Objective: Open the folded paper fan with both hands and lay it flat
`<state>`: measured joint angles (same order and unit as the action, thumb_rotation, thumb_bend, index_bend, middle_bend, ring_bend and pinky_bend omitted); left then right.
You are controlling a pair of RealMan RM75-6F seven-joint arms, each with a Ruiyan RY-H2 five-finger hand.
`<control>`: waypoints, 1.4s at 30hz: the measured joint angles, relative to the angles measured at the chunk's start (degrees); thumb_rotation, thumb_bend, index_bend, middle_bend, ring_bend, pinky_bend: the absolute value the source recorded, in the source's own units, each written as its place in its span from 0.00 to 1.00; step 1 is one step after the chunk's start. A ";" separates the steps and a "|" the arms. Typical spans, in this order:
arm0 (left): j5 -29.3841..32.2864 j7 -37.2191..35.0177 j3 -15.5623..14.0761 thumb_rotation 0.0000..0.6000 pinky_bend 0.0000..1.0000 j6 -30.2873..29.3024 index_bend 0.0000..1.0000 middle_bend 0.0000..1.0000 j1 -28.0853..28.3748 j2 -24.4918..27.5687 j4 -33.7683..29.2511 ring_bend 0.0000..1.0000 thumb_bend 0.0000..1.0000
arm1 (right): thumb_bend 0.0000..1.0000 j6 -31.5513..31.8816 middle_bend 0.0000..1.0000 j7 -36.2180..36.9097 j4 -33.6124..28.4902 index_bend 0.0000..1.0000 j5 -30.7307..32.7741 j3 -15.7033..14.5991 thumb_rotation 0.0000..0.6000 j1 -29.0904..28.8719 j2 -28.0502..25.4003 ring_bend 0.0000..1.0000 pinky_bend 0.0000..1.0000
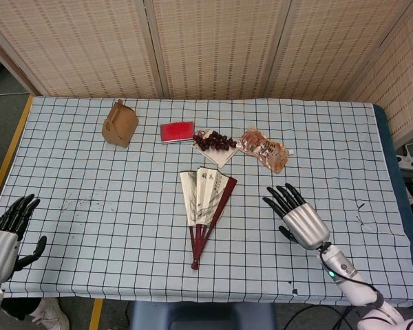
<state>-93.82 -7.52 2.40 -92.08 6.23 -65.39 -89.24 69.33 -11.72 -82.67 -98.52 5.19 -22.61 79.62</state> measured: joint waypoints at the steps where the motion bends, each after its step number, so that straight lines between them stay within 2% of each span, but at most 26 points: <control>1: 0.05 -0.30 0.03 1.00 0.19 0.03 0.00 0.00 0.02 -0.02 0.03 0.00 0.43 | 0.26 -0.87 0.00 -0.97 1.20 0.22 0.38 0.71 1.00 -1.32 1.67 0.00 0.00; 4: 0.40 -0.52 0.11 1.00 0.19 0.34 0.00 0.00 0.12 -0.09 0.35 0.00 0.43 | 0.25 -2.67 0.00 -2.91 4.95 0.27 1.05 1.92 1.00 -4.18 5.79 0.00 0.00; 10: 1.25 -0.86 0.20 1.00 0.19 1.06 0.00 0.00 0.24 -0.10 0.78 0.00 0.43 | 0.24 -5.16 0.00 -4.44 12.30 0.29 2.17 2.86 1.00 -8.12 12.87 0.00 0.00; 22: 2.05 -0.62 0.19 1.00 0.19 1.93 0.00 0.00 0.41 -0.08 0.96 0.00 0.43 | 0.24 -6.73 0.00 -2.10 24.66 0.35 3.99 2.19 1.00 -12.61 24.52 0.00 0.00; 34: 2.66 -0.24 0.26 1.00 0.19 2.39 0.00 0.00 0.47 -0.28 1.15 0.00 0.43 | 0.24 -8.83 0.00 0.22 32.11 0.37 7.57 2.70 1.00 -15.96 31.43 0.00 0.00; 39: 2.92 -0.05 0.29 1.00 0.19 2.71 0.00 0.00 0.54 -0.33 1.20 0.00 0.43 | 0.24 -10.28 0.00 1.14 34.25 0.41 9.10 3.09 1.00 -17.27 33.69 0.00 0.00; 42: 2.99 -0.06 0.36 1.00 0.19 2.66 0.00 0.00 0.55 -0.34 1.28 0.00 0.43 | 0.24 -10.36 0.00 1.43 35.02 0.47 9.44 3.15 1.00 -17.98 34.61 0.00 0.00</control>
<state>-90.83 -7.59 2.76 -89.42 6.78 -65.74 -87.96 58.97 -10.29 -47.66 -89.08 8.34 -40.59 114.23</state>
